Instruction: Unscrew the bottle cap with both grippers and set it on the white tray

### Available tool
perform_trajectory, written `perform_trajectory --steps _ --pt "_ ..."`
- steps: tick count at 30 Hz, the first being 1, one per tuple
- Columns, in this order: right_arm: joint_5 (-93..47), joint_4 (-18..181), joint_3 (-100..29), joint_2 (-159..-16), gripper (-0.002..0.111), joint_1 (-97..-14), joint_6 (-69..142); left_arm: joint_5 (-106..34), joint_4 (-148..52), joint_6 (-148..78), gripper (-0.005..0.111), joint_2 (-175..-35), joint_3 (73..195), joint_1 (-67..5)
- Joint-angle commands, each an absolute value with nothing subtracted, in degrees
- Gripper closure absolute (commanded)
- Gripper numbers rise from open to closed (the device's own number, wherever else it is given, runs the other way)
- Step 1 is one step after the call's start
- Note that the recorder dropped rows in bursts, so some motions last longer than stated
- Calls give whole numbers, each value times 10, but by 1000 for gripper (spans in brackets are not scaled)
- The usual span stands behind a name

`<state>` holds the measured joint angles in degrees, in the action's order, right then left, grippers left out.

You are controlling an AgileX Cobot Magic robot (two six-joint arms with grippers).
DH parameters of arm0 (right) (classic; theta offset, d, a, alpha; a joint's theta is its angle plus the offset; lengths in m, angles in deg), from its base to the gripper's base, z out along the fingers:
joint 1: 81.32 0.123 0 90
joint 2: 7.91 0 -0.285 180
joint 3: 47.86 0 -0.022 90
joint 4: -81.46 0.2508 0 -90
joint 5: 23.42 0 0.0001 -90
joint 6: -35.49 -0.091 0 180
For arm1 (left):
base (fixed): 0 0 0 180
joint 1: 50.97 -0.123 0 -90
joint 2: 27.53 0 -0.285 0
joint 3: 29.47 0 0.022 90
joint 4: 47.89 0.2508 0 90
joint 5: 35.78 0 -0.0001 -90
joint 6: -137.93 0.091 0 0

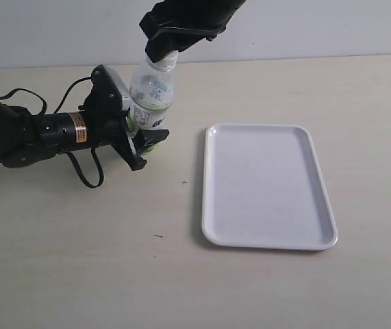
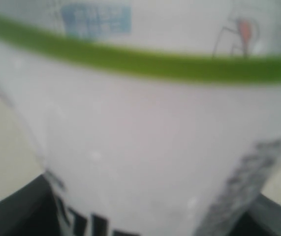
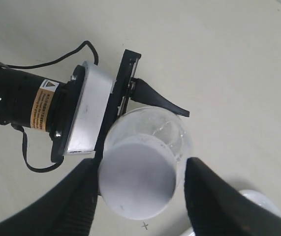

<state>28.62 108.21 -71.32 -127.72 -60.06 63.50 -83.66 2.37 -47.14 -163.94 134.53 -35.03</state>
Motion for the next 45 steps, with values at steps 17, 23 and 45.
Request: perform_trajectory --steps 17,23,45 --pt "300 1083 -715 -1276 55 -600 711 -809 27 -468 107 -1639 1346 -350" --pt "305 1083 -715 -1276 50 -600 736 -809 27 -468 107 -1639 1346 -350" --pt "286 1083 -715 -1276 108 -600 780 -809 27 -469 107 -1639 1346 -350"
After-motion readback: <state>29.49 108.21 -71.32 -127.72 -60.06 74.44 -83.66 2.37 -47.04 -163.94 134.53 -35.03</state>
